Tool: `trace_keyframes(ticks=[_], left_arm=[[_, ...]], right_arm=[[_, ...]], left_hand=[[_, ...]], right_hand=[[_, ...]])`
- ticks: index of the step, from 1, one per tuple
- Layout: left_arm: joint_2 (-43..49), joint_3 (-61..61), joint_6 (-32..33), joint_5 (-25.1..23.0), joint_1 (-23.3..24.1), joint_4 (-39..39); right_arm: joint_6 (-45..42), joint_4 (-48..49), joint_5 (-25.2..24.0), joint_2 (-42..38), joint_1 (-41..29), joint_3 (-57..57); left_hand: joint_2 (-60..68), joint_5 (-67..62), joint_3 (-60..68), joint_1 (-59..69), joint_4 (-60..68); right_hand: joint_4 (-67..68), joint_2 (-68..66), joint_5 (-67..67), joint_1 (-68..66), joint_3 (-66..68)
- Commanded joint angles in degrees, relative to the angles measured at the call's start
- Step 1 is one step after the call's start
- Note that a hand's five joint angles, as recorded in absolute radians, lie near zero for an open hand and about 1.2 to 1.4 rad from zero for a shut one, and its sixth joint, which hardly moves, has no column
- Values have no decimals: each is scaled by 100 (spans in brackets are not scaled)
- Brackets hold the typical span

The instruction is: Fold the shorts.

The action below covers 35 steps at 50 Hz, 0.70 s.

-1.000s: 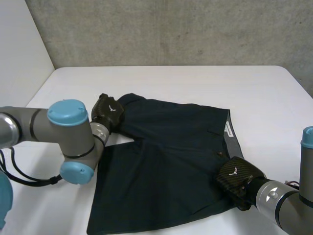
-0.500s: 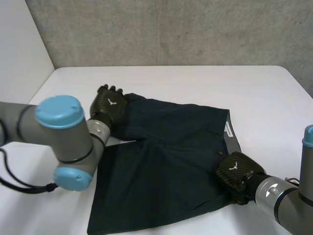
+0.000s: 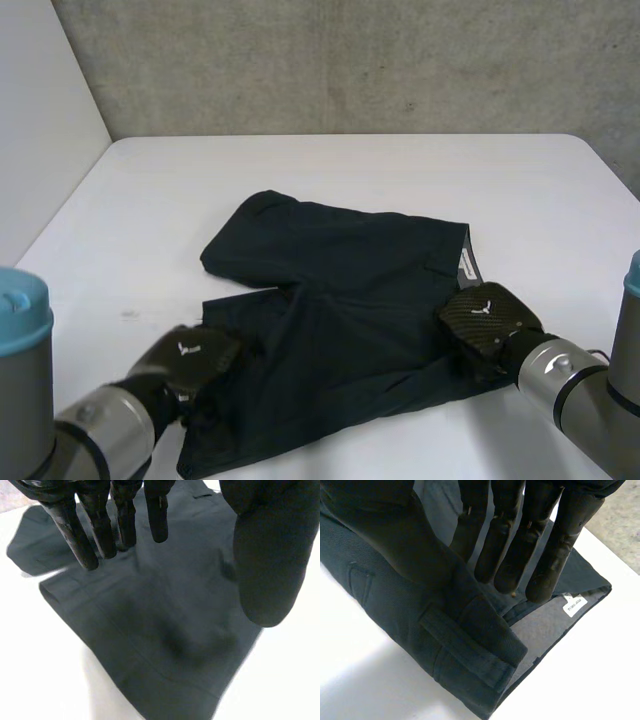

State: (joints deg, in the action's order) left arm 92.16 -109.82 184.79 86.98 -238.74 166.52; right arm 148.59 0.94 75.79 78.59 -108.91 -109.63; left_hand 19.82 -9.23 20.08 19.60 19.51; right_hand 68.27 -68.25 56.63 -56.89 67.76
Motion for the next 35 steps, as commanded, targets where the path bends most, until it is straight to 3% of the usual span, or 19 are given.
trace_keyframes(ticks=[1, 11, 19, 23, 26, 30, 35], left_arm=[[13, -373, -31, 12, 126, 302], [435, -409, -57, 117, 345, 645], [900, -303, -48, 644, 442, 944], [1181, -224, -48, 873, 565, 1041], [1208, -172, -40, 891, 662, 1085], [1077, 13, 48, 909, 723, 1050], [85, 522, 381, 909, 671, 821]], right_arm=[[477, 117, 32, 7, 2, 3], [601, 205, 50, -10, -7, 3], [680, 232, 94, -2, 72, 12], [680, 249, 120, -1, 151, 21], [672, 240, 120, 7, 151, 29], [593, 162, 164, 130, 151, 134], [304, -460, 199, 1243, 125, 773]], left_hand=[[49, -108, 23, 71, 80], [99, -158, 73, 121, 130], [569, -628, 543, 591, 600], [2750, -2809, 2724, 2772, 2781], [5861, -5920, 5835, 5883, 5892], [6018, -6077, 5992, 6040, 6049], [6018, -6077, 5992, 6040, 6049]], right_hand=[[1173, -1175, 1337, -2311, 1224], [1173, -1175, 1337, -2311, 1224], [1173, -1175, 1337, -2311, 1224], [1173, -1175, 1337, -2311, 1224], [1173, -1175, 1337, -2311, 1224], [1173, -1175, 1337, -2311, 1224], [1173, -1175, 1337, -2311, 1224]])
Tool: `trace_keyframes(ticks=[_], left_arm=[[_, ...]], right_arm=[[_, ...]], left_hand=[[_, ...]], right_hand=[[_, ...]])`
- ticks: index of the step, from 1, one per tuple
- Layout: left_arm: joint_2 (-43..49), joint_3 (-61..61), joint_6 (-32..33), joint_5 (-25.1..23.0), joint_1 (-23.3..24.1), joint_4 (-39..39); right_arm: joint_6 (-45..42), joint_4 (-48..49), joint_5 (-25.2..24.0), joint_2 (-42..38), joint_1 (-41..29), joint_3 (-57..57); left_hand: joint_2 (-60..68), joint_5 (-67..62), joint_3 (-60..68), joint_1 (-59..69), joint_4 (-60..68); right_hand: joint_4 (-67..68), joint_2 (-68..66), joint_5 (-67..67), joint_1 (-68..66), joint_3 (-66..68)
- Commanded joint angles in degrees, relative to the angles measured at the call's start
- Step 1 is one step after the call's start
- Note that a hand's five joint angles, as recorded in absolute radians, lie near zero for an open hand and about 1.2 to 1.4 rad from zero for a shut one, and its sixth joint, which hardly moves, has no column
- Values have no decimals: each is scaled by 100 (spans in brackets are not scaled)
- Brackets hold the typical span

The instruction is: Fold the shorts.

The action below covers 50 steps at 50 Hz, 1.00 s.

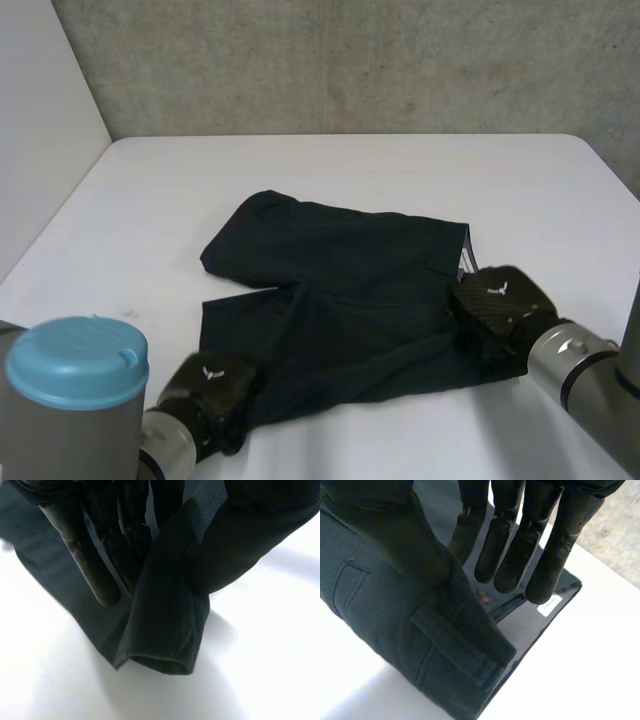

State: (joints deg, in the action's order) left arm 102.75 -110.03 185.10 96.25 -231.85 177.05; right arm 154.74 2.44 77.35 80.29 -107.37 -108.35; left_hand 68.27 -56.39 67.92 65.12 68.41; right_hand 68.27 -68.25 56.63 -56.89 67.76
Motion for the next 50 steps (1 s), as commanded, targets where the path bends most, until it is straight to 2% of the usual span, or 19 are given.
trace_keyframes(ticks=[1, 6, 9, 11, 16, 26, 27, 30, 31, 32, 35, 39, 45, 50], left_arm=[[-1324, 831, 639, -27, -71, -276], [-2179, 1879, 1712, -45, -273, -285], [-2338, 2458, 2108, -10, -414, -294], [-2260, 2653, 2127, 17, -414, -294], [-1777, 2830, 2136, -1, -432, -294], [-98, 2742, 2118, -18, -423, -285], [24, 2742, 2109, -18, -423, -285], [280, 2715, 2092, -18, -449, -285], [298, 2707, 2092, -18, -449, -276], [298, 2680, 2083, -18, -432, -276], [289, 2636, 2074, -18, -405, -276], [35, 2592, 2083, -18, -405, -267], [-413, 2504, 2083, -27, -361, -267], [-844, 2276, 2083, -27, -335, -267]], right_arm=[[-409, -727, 34, 1294, -21, 840], [-656, -1395, -18, 2077, 5, 2184], [-647, -1816, -80, 2078, -3, 2958], [-647, -2010, -97, 2008, -3, 3223], [-682, -2248, -89, 1290, -12, 3540], [-674, -2310, -27, -258, -83, 3487], [-612, -2301, -18, -460, -74, 3479], [-402, -2292, 8, -550, -65, 3409], [-44, -2257, 34, -558, -39, 3321], [194, -2257, 26, -559, -39, 3242], [1176, -2126, -36, -550, -30, 2857], [2013, -1731, -62, -436, -4, 2356], [2324, -1299, -176, -356, -3, 2283], [2341, -1457, -273, -751, -82, 2818]], left_hand=[[1173, -1361, 1208, 1488, 1159], [1173, -1361, 1208, 1488, 1159], [1173, -1361, 1208, 1488, 1159], [1173, -1361, 1208, 1488, 1159], [1173, -1361, 1208, 1488, 1159], [1173, -1361, 1208, 1488, 1159], [1173, -1361, 1208, 1488, 1159], [1173, -1361, 1208, 1488, 1159], [1173, -1361, 1208, 1488, 1159], [1173, -1361, 1208, 1488, 1159], [1173, -1361, 1208, 1488, 1159], [1173, -1361, 1208, 1488, 1159], [1173, -1361, 1208, 1488, 1159], [1173, -1361, 1208, 1488, 1159]], right_hand=[[1173, -1175, 1337, -2311, 1224], [1173, -1175, 1337, -2311, 1224], [1173, -1175, 1337, -2311, 1224], [1173, -1175, 1337, -2311, 1224], [1173, -1175, 1337, -2311, 1224], [1173, -1175, 1337, -2311, 1224], [580, -581, 744, -1717, 630], [-2713, 2711, -2549, 1576, -2662], [-4105, 4104, -3941, 2968, -4055], [-4452, 4451, -4288, 3315, -4402], [-4640, 4638, -4476, 3503, -4589], [-4992, 4990, -4828, 3854, -4941], [-5767, 5765, -5603, 4629, -5716], [-5827, 5825, -5663, 4689, -5776]])
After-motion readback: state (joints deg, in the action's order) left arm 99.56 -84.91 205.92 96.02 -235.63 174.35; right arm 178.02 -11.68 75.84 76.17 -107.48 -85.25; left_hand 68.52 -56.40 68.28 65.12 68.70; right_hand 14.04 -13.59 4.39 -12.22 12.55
